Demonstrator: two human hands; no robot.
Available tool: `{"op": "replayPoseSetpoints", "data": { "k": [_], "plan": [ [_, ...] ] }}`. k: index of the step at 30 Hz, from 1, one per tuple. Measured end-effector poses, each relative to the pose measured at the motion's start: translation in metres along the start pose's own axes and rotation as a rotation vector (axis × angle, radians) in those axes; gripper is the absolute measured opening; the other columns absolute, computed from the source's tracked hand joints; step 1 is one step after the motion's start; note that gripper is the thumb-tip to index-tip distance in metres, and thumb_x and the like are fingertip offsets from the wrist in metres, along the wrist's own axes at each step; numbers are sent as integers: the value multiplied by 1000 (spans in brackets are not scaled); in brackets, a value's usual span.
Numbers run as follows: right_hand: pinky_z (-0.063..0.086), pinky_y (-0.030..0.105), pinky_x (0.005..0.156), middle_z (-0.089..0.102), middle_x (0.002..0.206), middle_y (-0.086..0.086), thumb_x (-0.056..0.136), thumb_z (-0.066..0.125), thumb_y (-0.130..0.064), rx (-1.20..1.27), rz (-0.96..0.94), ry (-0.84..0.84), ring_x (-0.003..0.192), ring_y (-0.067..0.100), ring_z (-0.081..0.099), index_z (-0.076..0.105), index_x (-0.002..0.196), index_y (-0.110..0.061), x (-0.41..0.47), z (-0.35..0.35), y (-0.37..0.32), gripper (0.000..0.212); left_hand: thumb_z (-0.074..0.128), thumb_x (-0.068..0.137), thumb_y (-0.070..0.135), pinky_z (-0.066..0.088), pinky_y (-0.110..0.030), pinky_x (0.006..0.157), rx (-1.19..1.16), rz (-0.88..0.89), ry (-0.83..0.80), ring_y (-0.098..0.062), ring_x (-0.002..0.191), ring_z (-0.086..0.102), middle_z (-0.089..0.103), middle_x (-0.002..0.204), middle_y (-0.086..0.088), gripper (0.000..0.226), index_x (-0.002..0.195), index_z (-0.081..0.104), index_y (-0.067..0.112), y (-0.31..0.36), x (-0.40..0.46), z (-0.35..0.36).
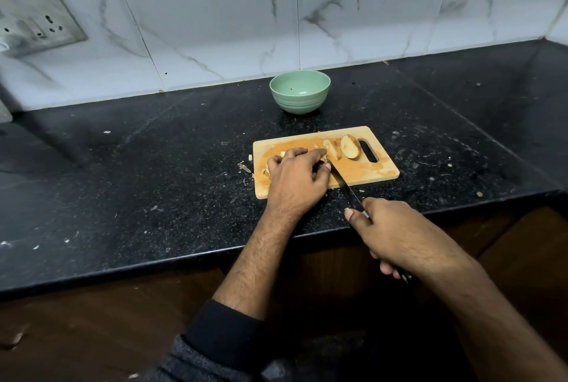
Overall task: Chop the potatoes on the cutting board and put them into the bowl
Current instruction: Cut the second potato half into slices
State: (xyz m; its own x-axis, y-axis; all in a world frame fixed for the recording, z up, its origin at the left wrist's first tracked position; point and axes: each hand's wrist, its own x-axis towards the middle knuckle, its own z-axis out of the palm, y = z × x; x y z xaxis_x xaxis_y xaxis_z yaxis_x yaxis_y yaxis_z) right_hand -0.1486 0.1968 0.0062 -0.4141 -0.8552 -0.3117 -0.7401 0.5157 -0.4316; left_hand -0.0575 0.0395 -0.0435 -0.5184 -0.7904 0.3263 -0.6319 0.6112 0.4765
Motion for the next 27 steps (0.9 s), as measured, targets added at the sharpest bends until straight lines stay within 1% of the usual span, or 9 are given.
{"op": "replayPoseSetpoints", "data": {
  "k": [3, 6, 8, 11, 16, 21, 23, 27],
  "plan": [
    [59, 33, 47, 71, 71, 6, 105, 38, -51, 3, -2, -3, 46, 18, 65, 52, 95, -18, -1, -1, 0, 36, 52, 99, 40, 16, -41, 108, 4, 3, -4, -11, 136, 40, 62, 135, 4, 43, 141, 56, 31, 2, -1, -2],
    [59, 33, 46, 71, 70, 7, 105, 39, -50, 19, -4, -10, 45, 19, 66, 51, 93, -18, -2, -2, 0, 37, 51, 100, 43, 16, -41, 106, -5, 11, -8, -10, 136, 41, 62, 136, 8, 41, 140, 57, 35, 1, -2, -1],
    [58, 33, 44, 70, 70, 7, 105, 39, -50, 28, -6, -11, 44, 18, 65, 51, 95, -17, -3, -2, 2, 37, 48, 101, 43, 16, -39, 105, -23, 9, -6, -9, 136, 41, 62, 136, 11, 39, 138, 58, 37, 0, -1, -1],
    [53, 29, 41, 69, 70, 7, 105, 39, -50, 55, -2, -9, 40, 15, 62, 52, 102, -17, -3, -1, 6, 35, 47, 103, 39, 15, -38, 107, -48, -13, -6, -8, 135, 41, 63, 134, 9, 37, 138, 58, 36, 1, -1, -2],
    [53, 29, 41, 68, 67, 7, 105, 40, -50, 90, -4, -14, 38, 14, 60, 51, 102, -18, -2, 0, 8, 34, 48, 103, 35, 13, -36, 106, -49, -12, 1, -9, 139, 39, 60, 139, 8, 39, 142, 56, 33, 0, -2, -2],
    [53, 29, 41, 68, 67, 7, 105, 40, -49, 78, -12, -13, 38, 15, 61, 52, 107, -17, -1, 0, 8, 35, 45, 104, 35, 13, -39, 110, 11, 8, -19, -9, 141, 37, 58, 143, 5, 42, 144, 53, 28, 3, -1, -1],
    [54, 29, 41, 68, 67, 7, 105, 40, -49, 80, -13, -14, 38, 14, 61, 52, 106, -16, -1, -1, 8, 35, 45, 103, 36, 13, -41, 111, 44, 21, -33, -11, 142, 36, 56, 145, 4, 44, 145, 52, 26, 3, -2, 0],
    [51, 27, 40, 68, 68, 7, 105, 41, -50, 106, 4, -26, 36, 12, 59, 51, 107, -18, -1, -2, 8, 34, 51, 100, 38, 13, -44, 113, 27, 9, -25, -12, 141, 37, 59, 141, 4, 47, 145, 53, 25, 5, -4, -3]
  ]
}}
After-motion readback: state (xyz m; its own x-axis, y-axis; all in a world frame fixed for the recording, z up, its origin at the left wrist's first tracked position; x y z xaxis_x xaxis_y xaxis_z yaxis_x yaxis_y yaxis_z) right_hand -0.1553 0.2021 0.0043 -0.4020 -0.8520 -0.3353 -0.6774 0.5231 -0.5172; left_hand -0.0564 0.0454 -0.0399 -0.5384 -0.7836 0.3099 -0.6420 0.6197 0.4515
